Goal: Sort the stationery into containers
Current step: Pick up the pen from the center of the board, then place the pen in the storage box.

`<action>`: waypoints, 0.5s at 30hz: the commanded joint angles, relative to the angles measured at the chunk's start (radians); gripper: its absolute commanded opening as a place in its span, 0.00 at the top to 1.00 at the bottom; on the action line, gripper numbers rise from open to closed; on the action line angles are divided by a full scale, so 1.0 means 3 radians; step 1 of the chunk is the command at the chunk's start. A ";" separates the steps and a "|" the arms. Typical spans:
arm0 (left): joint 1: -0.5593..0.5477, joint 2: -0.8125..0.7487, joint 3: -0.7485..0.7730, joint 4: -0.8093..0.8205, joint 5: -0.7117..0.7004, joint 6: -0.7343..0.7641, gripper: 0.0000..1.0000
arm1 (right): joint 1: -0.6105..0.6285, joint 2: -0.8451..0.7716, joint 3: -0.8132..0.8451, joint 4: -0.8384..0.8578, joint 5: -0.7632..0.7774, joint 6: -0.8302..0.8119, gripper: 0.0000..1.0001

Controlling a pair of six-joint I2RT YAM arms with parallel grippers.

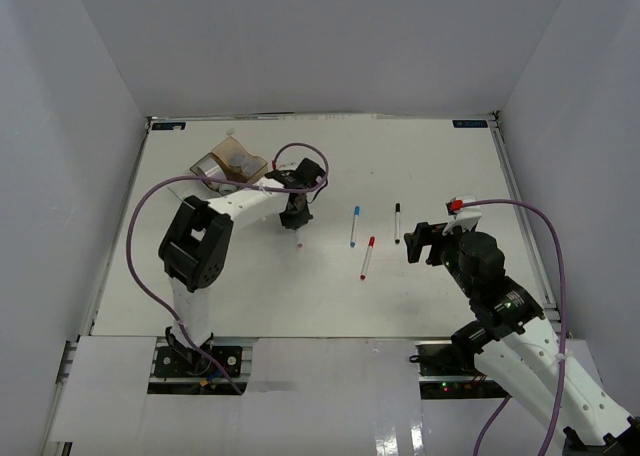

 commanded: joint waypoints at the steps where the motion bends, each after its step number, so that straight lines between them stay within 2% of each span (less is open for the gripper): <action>1: 0.0308 -0.0591 -0.0145 -0.0150 -0.0046 0.0088 0.97 | -0.0008 0.0003 0.0007 0.0055 -0.0002 0.0026 0.10; 8: 0.1202 -0.1236 -0.0329 -0.0130 0.0010 0.0389 0.96 | -0.0003 0.0008 0.0007 0.0055 -0.0002 0.0026 0.10; 10: 0.1508 -0.1277 -0.0324 -0.0099 0.0106 0.0476 0.95 | -0.0008 0.0003 0.0002 0.0055 0.0003 0.0031 0.10; 15: 0.1990 -0.1232 -0.0253 -0.0022 0.0357 0.0594 0.94 | -0.0008 -0.0007 0.0002 0.0055 0.0003 0.0036 0.10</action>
